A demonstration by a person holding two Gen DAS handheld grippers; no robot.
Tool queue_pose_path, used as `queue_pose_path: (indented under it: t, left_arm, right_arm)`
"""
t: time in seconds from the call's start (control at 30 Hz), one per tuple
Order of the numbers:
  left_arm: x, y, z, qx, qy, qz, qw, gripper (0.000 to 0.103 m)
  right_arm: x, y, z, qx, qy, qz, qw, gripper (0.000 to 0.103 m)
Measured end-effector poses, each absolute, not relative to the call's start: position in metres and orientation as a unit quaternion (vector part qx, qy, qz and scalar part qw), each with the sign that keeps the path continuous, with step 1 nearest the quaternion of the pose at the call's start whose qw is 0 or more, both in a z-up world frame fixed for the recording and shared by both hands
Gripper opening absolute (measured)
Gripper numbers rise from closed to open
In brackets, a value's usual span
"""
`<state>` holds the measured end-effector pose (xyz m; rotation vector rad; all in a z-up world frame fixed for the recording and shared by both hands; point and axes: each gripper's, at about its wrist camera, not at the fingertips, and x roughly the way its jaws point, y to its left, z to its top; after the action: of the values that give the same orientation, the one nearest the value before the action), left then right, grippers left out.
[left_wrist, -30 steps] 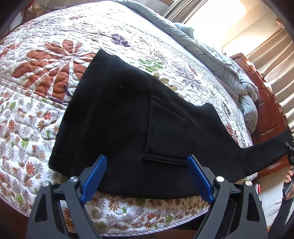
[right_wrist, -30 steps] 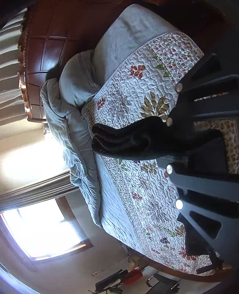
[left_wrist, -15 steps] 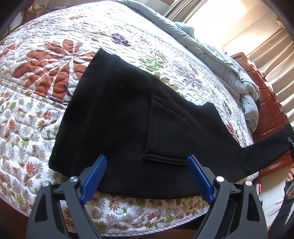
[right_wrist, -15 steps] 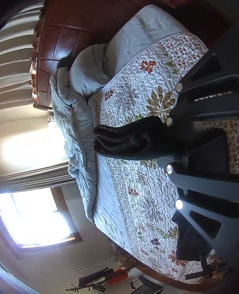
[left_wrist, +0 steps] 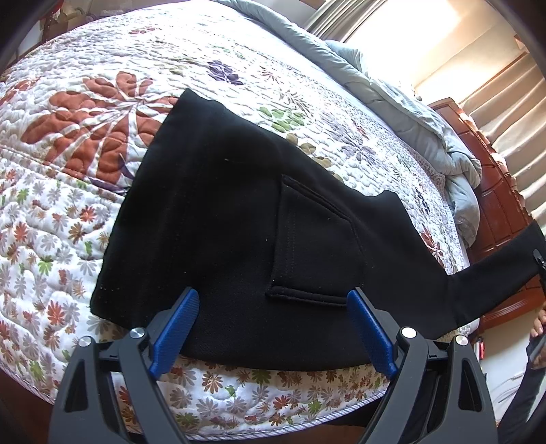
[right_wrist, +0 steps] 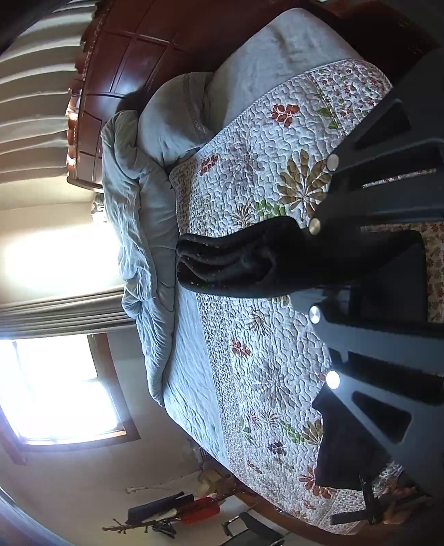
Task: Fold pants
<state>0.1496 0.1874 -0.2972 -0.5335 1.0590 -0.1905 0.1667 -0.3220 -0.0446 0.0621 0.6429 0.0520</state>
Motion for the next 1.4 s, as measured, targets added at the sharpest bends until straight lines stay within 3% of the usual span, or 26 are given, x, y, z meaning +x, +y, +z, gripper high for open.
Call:
queue_pose_path:
  t: [0.77, 1.4]
  left_arm:
    - [0.144, 0.195, -0.294, -0.268, 0.491, -0.1, 0.823, 0.089]
    - [0.139, 0.202, -0.294, -0.276, 0.488, -0.109, 0.821, 0.088]
  right_arm:
    - [0.175, -0.261, -0.059, -0.045, 0.342, 0.053, 0.937, 0.009]
    - [0.18, -0.185, -0.105, -0.155, 0.387, 0.078, 0.905, 0.009]
